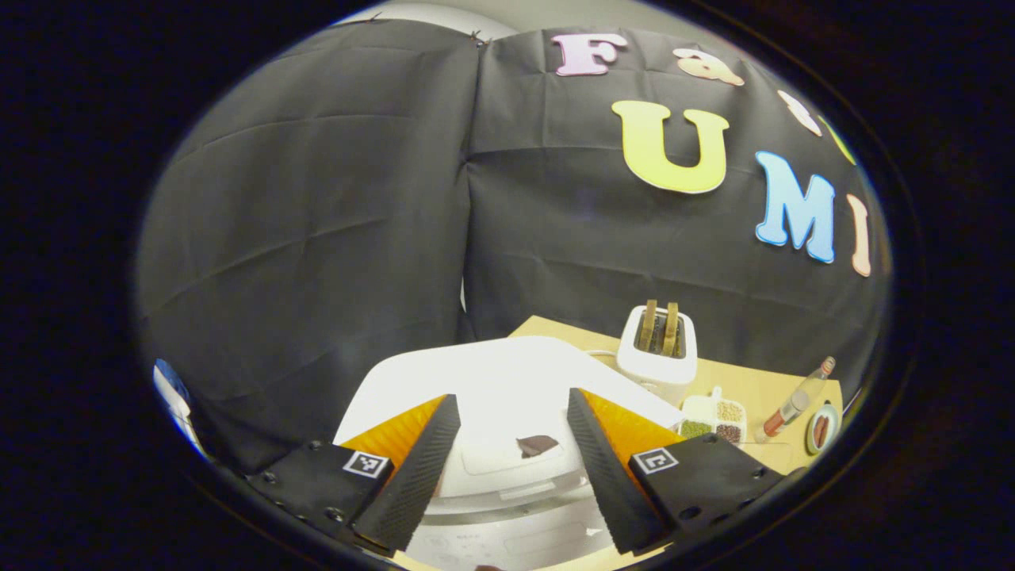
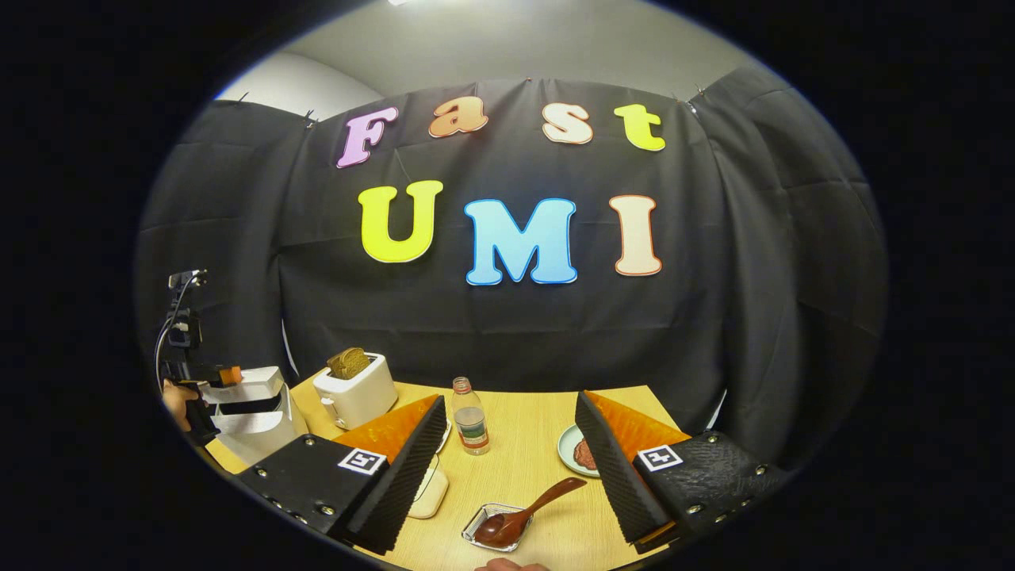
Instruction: Close the left gripper, press the button to open the rice cooker; take a wooden spoon from the chopstick holder with the right hand, scoop a spoonful of rice and pour it into the rice cooker, then put the wooden spoon back into the chopstick holder.
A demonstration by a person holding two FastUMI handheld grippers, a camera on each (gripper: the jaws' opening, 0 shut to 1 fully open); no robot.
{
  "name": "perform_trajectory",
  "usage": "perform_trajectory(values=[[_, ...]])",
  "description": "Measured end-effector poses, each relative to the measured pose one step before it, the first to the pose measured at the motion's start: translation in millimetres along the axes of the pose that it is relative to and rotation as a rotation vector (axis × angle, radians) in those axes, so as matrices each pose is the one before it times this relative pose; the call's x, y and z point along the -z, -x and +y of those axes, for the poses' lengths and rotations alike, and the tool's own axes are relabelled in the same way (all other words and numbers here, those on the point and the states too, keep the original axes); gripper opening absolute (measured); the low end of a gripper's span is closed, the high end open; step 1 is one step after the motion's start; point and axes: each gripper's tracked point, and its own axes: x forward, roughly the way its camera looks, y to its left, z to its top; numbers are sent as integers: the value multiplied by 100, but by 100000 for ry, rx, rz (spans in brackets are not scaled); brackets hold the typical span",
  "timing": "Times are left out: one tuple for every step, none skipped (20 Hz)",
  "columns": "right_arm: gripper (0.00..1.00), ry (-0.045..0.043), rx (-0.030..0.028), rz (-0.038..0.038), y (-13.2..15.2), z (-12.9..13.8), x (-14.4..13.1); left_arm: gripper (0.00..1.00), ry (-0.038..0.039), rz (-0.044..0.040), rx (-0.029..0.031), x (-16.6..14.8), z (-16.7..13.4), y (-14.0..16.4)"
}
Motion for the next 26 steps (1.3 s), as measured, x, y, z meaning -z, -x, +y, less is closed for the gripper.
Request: perform_trajectory(values=[[99, -145, 18, 209, -21, 18, 1, 97, -93, 1059, 136, 330, -106, -226], [99, -31, -62, 146, 50, 75, 49, 96, -640, 1249, 115, 487, -135, -36], [99, 121, 133, 96, -2, -17, 100, 98, -418, 1294, 111, 402, -107, -80], [99, 126, 164, 36, 97, -5, 19, 98, -512, 1201, -74, 583, 32, -59], [99, -5, 169, -51, 139, -11, -5, 98, -353, 579, -158, 506, 166, 98], [99, -23, 178, -137, 102, -44, -47, 98, -444, -10, -214, 185, 76, 160], [99, 129, 322, 48, 43, -102, 74, 97, -716, 247, -75, 142, -12, -17], [99, 4, 306, 354, 38, -143, 132, 98, -147, 684, 21, 214, -36, -65], [99, -310, 116, 403, -5, 5, 126, 98, -92, 829, 226, 322, -86, -152], [99, -457, 211, 380, 8, -62, 133, 98, -450, 818, 255, 227, -149, -69], [99, -481, 252, 420, 86, -109, 142, 98, -608, 325, 117, 212, -35, -47], [99, -567, 11, 140, 46, -12, 9, 98, -498, -941, -45, -93, 100, -69], [99, -290, 123, 95, 92, -28, 37, 98, 135, -142, 93, -96, 50, -8], [99, -1, 112, -93, 59, -81, -61, 98, 224, -27, 215, 132, 40, 94], [99, 106, 129, 98, -12, -25, 90, 98, -238, 201, 88, 51, -70, 72], [99, -55, -78, 117, 60, -19, 37, 98, -579, -250, -18, -91, 67, 17], [99, -31, -71, -7, 78, 69, 7, 97, 71, 226, -37, 88, 20, -50], [99, 81, 71, -70, 58, -20, -74, 98, 305, 39, -17, 2, -18, 10], [99, 77, 2, 35, 99, 44, 86, 97, -191, 349, -96, 81, -40, 1], [99, -65, -74, 137, 43, -33, 64, 97, -576, 1770, 134, 439, 47, -99], [99, 4, -59, 307, 67, 23, 203, 98, -271, 1964, -55, 545, -40, 77], [99, 7, 31, 271, 40, 10, 97, 99, -1030, -1729, 15, -376, 125, -343], [99, -27, 220, 307, 98, -45, 120, 98, 386, 1237, 84, 296, -108, 170], [99, -202, 622, -347, 69, -127, -82, 99, 728, 93, -135, -131, -50, -22], [99, -428, 375, -783, 149, -22, -219, 98, -364, 58, -355, -34, -4, 83], [99, -333, -108, -585, 108, 71, -215, 99, -878, -796, -108, 10, 91, -97]])
